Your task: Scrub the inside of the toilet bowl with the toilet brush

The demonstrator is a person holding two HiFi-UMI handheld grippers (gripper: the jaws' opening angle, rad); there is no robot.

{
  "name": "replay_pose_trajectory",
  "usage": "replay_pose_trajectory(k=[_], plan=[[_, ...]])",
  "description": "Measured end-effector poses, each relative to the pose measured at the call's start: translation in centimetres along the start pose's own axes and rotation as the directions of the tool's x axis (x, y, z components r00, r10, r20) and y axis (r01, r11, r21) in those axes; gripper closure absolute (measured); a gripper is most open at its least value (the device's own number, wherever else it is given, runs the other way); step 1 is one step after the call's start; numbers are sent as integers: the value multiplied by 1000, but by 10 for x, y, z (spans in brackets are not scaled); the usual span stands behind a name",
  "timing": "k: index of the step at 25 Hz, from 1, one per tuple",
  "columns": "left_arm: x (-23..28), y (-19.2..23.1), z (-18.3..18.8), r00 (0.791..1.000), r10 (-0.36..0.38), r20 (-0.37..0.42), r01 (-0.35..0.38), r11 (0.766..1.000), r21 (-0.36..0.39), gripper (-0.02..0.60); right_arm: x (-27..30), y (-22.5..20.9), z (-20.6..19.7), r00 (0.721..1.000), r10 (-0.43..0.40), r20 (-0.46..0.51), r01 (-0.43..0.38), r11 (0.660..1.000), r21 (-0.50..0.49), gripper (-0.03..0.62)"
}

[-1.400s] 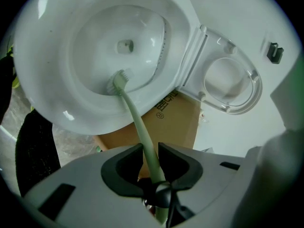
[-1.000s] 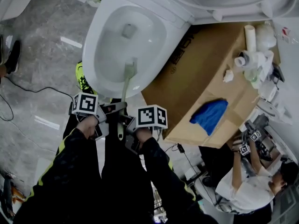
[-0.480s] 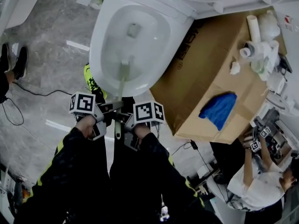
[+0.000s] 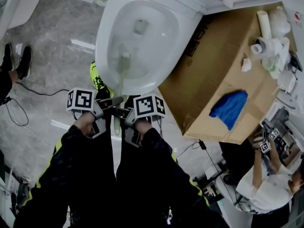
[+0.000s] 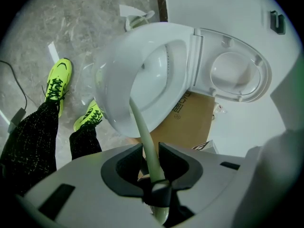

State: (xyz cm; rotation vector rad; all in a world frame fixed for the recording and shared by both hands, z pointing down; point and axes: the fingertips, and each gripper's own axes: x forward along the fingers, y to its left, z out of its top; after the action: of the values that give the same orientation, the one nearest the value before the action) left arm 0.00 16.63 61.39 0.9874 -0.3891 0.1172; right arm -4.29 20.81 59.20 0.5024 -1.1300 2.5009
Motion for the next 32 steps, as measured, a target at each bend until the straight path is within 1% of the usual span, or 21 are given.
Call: replay_pose_trajectory(k=[6, 11, 15, 24, 32], plan=[[-9, 3, 8, 999, 21, 50, -21, 1000, 4, 483, 9, 4, 2, 999, 1, -40, -2, 999, -34, 540], [-15, 3, 21, 994, 0, 111, -3, 1000, 27, 482, 15, 8, 9, 997, -15, -78, 8, 997, -81, 540], [-17, 1, 32, 988, -11, 153, 9, 1000, 19, 479, 17, 13, 17, 994, -29, -101, 17, 993, -118, 539], [-16, -9, 62, 971, -38, 235, 27, 998, 52, 479, 18, 23, 43, 993, -57, -100, 36, 980, -195, 539], [-16, -28, 99, 947, -99, 306, 73, 993, 96, 479, 17, 43, 76, 993, -83, -82, 57, 957, -285, 539]])
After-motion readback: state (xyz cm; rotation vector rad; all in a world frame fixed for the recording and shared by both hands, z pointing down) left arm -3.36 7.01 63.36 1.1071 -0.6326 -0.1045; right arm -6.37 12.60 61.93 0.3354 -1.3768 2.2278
